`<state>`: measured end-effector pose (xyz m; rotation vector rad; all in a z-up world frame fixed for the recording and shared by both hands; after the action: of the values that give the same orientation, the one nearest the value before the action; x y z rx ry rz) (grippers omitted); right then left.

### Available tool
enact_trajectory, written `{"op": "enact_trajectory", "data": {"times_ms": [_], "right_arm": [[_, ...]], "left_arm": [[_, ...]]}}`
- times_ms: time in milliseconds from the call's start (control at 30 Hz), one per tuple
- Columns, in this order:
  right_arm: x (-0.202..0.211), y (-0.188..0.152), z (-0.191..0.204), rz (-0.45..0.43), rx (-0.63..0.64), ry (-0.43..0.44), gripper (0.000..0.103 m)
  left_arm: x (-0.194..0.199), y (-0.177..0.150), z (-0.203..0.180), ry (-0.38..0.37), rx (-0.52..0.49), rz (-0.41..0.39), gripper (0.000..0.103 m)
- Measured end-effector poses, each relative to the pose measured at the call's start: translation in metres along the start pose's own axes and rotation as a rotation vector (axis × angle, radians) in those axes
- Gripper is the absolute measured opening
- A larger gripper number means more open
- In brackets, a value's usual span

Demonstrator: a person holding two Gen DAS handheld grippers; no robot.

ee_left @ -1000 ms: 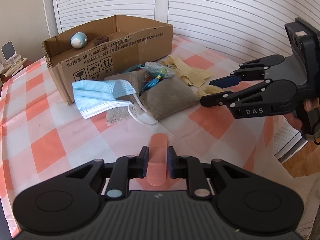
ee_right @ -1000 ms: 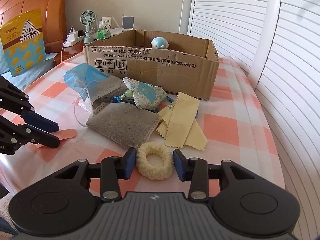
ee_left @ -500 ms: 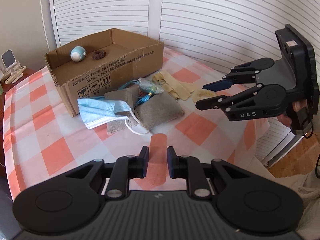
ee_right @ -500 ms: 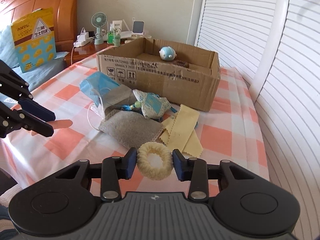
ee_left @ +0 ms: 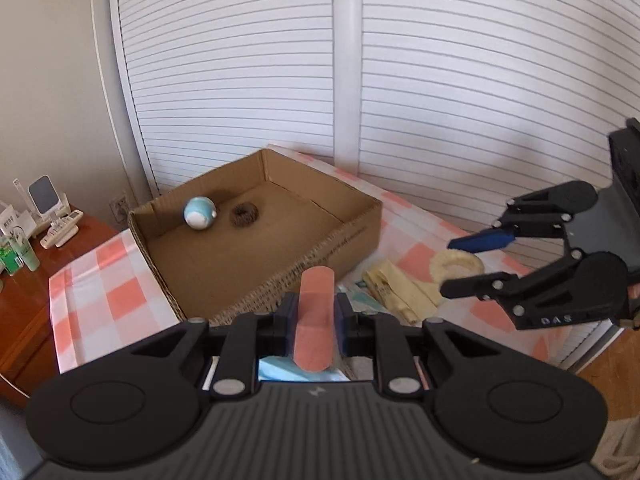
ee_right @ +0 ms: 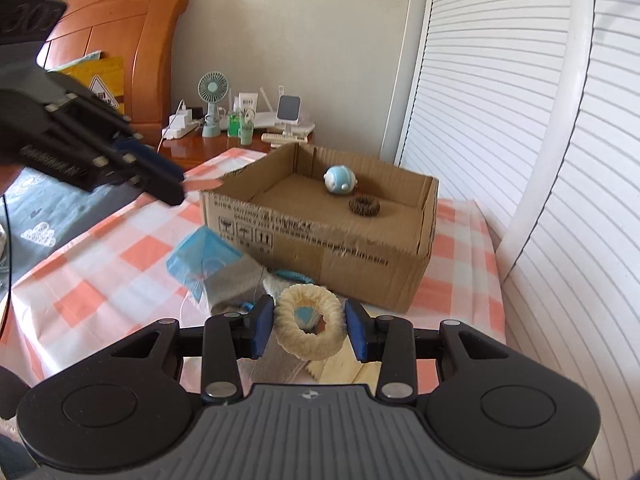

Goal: Organize soft objects
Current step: 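Carry bandage into box and open left tool while right tool carries cream hair tie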

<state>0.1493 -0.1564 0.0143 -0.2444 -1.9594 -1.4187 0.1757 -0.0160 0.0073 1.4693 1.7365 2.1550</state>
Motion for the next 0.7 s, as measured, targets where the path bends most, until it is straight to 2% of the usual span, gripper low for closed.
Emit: {"op": "enact_trajectory", "data": {"times_ms": [300, 467, 500, 533, 567, 600, 633, 700], "right_arm": [[-0.011, 0.022, -0.013, -0.037, -0.011, 0.002, 0.044], [-0.02, 0.026, -0.021, -0.037, -0.021, 0.001, 0.044], [-0.022, 0.027, -0.022, -0.036, -0.023, 0.0, 0.044], [-0.024, 0.027, -0.024, -0.036, -0.028, 0.0, 0.044], [-0.026, 0.027, -0.025, -0.035, -0.033, 0.001, 0.044], [-0.027, 0.027, -0.027, -0.033, -0.037, 0.0, 0.044], [-0.029, 0.028, -0.028, -0.032, -0.04, -0.002, 0.044], [-0.032, 0.028, -0.029, -0.026, -0.045, -0.007, 0.044]], "left_arm": [[-0.053, 0.051, 0.067, 0.076, 0.033, 0.017, 0.018], [-0.086, 0.065, 0.106, 0.156, 0.072, 0.025, 0.018], [-0.092, 0.067, 0.115, 0.181, 0.089, 0.016, 0.025], [-0.098, 0.068, 0.123, 0.201, 0.109, 0.013, 0.039], [-0.102, 0.067, 0.13, 0.22, 0.136, 0.014, 0.049], [-0.104, 0.066, 0.136, 0.238, 0.166, 0.013, 0.069], [-0.104, 0.063, 0.141, 0.254, 0.203, 0.004, 0.073], [-0.1, 0.057, 0.143, 0.25, 0.239, -0.003, 0.073]]}}
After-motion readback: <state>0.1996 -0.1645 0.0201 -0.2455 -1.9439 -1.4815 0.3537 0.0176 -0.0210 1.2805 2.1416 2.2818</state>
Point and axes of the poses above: each gripper's, at about its wrist camera, not at the fingertips, and x roughly against the way its jaws point, z to its left, y to its top, the point moved 9 cm from there along -x, roughly the way its jaws point, and after that the axes turned 8 degrees about -y, right-handed, at the moved point
